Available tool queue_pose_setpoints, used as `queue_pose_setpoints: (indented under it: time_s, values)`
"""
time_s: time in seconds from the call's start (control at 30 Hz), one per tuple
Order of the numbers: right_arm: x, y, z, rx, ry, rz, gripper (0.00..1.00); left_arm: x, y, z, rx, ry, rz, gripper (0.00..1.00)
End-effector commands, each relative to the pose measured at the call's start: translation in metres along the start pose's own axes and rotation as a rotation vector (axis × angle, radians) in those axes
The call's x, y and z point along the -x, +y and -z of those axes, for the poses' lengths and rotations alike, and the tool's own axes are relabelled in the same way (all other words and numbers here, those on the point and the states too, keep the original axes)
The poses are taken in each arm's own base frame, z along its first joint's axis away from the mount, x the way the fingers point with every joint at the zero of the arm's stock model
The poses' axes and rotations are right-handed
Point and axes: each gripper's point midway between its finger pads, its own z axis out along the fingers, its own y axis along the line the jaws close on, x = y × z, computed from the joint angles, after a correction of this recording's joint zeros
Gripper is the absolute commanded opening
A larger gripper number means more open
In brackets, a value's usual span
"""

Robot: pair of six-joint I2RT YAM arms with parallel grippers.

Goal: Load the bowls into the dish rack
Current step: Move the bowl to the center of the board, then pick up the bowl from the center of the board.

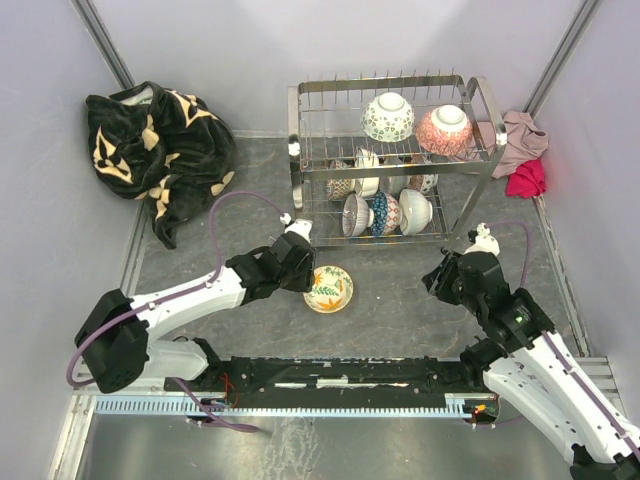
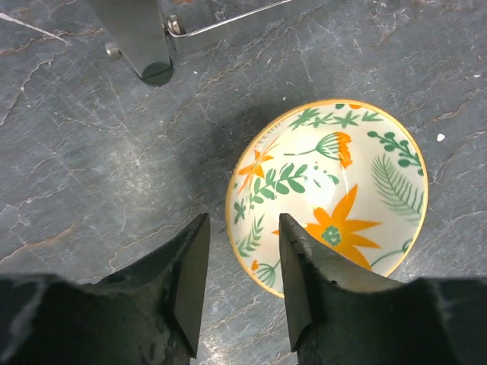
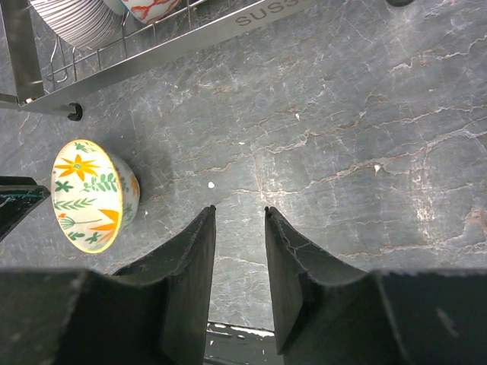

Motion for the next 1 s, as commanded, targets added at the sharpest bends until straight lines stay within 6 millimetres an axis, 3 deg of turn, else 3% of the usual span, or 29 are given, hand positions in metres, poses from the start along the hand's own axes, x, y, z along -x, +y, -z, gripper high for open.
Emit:
queue_pose_setpoints:
  time_s: [0.0, 0.17, 0.3, 0.47, 0.6, 0.97]
  values:
    - [0.004, 0.010, -0.002, 0.043, -0.016, -0.012, 0.40, 0.014, 0.002, 0.011, 0.005, -0.051, 0.033, 0.50]
    - [0.003, 0.009, -0.003, 0.043, -0.015, -0.004, 0.40, 0.032, -0.015, 0.034, -0.086, -0.091, 0.047, 0.53]
    - [0.001, 0.007, -0.004, 0.039, -0.012, 0.000, 0.41, 0.042, -0.051, 0.057, -0.256, -0.114, 0.050, 0.56]
    - [0.000, 0.005, -0.004, 0.036, -0.015, 0.002, 0.41, 0.039, -0.092, 0.072, -0.373, -0.109, 0.014, 0.58]
    - [0.002, 0.002, 0.001, 0.025, -0.023, 0.013, 0.41, 0.030, -0.112, 0.065, -0.388, -0.074, -0.025, 0.57]
    - [0.003, -0.004, 0.010, 0.017, -0.036, 0.028, 0.41, 0.004, -0.128, 0.020, -0.327, 0.017, -0.093, 0.57]
